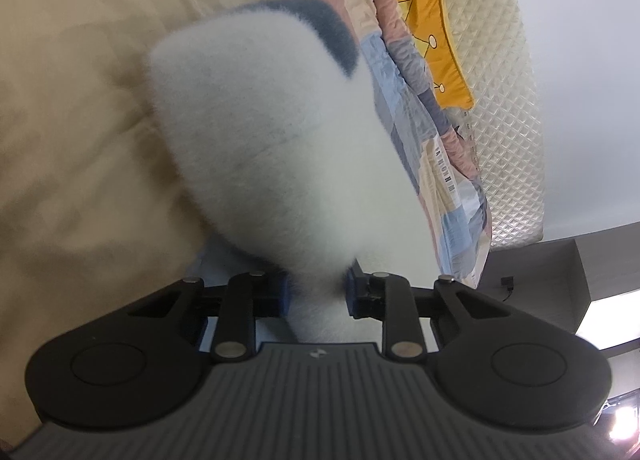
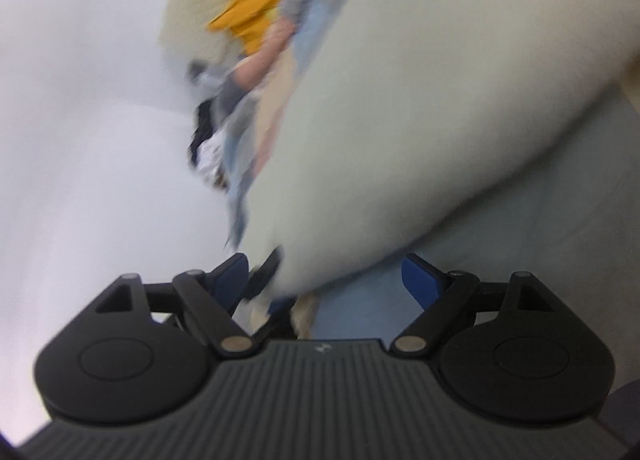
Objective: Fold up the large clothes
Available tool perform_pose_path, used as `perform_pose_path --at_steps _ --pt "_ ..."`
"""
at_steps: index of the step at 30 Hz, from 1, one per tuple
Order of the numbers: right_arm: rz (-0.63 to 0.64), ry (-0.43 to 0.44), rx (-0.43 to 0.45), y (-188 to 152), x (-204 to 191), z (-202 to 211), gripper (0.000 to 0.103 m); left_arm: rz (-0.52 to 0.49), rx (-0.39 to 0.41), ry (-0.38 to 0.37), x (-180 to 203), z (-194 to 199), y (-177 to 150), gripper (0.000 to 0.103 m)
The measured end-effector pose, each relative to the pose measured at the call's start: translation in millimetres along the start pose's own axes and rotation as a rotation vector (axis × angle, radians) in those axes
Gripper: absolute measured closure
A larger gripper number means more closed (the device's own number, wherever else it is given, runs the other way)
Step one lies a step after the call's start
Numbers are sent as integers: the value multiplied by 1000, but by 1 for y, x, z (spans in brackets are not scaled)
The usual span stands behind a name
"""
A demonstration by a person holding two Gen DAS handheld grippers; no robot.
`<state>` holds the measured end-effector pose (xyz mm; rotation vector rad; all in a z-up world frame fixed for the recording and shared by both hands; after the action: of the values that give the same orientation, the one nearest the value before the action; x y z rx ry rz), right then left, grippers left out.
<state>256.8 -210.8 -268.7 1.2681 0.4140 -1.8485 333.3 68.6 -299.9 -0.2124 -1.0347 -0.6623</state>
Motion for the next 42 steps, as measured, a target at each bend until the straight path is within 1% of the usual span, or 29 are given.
perform_pose_path --at_steps 2,5,6,7,9,10,11,12,15,17,18,20,23,24,25,27,29,30,33,36,38,39,40,41,42 --pt "-103 -22 17 6 19 -8 17 12 -5 -1 -3 1 0 72" --pt "-190 -20 50 16 37 -16 19 43 -16 4 -7 0 0 61" --pt "-211 -14 71 19 38 -15 19 48 -22 14 -10 0 0 49" --pt "-229 -5 96 23 39 -14 19 54 -22 27 -11 0 1 39" --pt "-251 6 156 33 40 -8 19 88 -7 22 -15 0 5 30" --pt "-261 5 187 36 41 -5 19 122 2 8 -18 1 6 27" --pt "-283 11 204 41 45 -3 19 149 7 -2 -22 2 8 27" --pt "-321 29 209 43 50 -2 19 164 4 3 -26 2 8 27" --pt "-478 111 242 50 64 5 19 217 13 -11 -34 4 8 27" --pt "-519 124 270 53 69 10 20 242 29 -14 -37 7 10 27" --pt "-518 114 286 54 70 13 20 253 38 -16 -39 8 11 27" --pt "-488 51 347 56 72 25 21 282 50 -23 -43 8 13 27" --pt "-406 -62 492 69 75 50 21 324 64 -28 -48 7 18 27" --pt "-420 -56 508 72 78 54 21 332 65 -26 -50 6 19 27" --pt "-456 -34 504 72 82 51 21 332 65 -26 -49 3 20 27" --pt "-473 -23 509 75 82 42 21 306 69 -23 -45 0 24 27" --pt "-446 -39 507 76 80 36 19 258 93 -21 -38 0 31 27" --pt "-429 -44 503 78 86 48 18 233 98 -19 -34 -1 33 28" --pt "-382 -61 485 79 86 49 18 179 100 -15 -27 -4 34 27" --pt "-369 -69 487 80 84 47 18 181 100 -7 -29 -9 35 27" --pt "-346 -89 482 81 83 45 24 173 100 0 -28 -10 37 27" --pt "-346 -102 479 86 85 48 33 165 102 5 -28 -10 37 28" --pt "-361 -98 480 87 87 49 41 155 108 15 -28 -8 34 34" --pt "-375 -88 480 89 89 49 43 150 119 24 -29 -6 33 37" --pt "-377 -84 478 89 90 50 48 161 125 16 -31 -4 33 41"
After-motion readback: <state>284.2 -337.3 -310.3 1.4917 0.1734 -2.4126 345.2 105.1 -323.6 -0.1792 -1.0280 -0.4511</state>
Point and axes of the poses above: each gripper's, at about its wrist camera, not at the fingertips, and z roughly against the way its jaws point, x to its right, y to its top, the point moved 10 cm from there along -z, roughly the way its jaws point
